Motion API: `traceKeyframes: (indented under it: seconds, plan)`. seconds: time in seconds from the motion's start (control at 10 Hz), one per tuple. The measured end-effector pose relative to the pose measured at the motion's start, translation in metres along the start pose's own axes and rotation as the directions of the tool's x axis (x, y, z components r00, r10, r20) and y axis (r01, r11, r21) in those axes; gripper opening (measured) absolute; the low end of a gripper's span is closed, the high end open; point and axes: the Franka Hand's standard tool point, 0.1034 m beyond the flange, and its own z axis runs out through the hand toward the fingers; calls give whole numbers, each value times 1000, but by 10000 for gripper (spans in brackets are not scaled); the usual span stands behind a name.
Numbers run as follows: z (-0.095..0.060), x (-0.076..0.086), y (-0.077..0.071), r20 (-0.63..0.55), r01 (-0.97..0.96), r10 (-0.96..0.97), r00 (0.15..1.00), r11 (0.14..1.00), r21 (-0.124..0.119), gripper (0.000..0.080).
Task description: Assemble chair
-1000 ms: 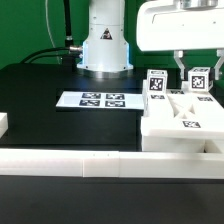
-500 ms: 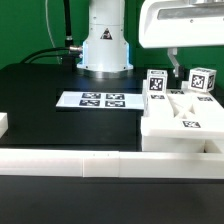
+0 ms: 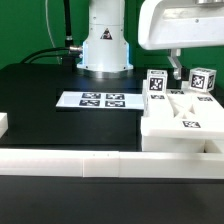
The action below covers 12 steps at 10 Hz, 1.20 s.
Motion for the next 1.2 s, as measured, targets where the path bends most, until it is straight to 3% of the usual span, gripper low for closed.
traceKeyframes:
  seconds: [0.2, 0.5, 0.7, 0.8, 0.9, 1.2]
  plan:
    - [0, 0, 4, 2, 174, -174, 985, 985, -6, 649]
    - [0, 0, 5, 4, 275, -275, 961, 961, -8, 649]
    - [0, 0, 5, 3, 270, -270, 963, 963, -7, 367]
    - [0, 0, 5, 1, 250, -250, 968, 968, -8, 367]
    - [0, 0, 5, 1, 250, -250, 968, 968, -8, 284]
    - [0, 1, 0, -11, -2, 2, 1000, 1000, -6, 284]
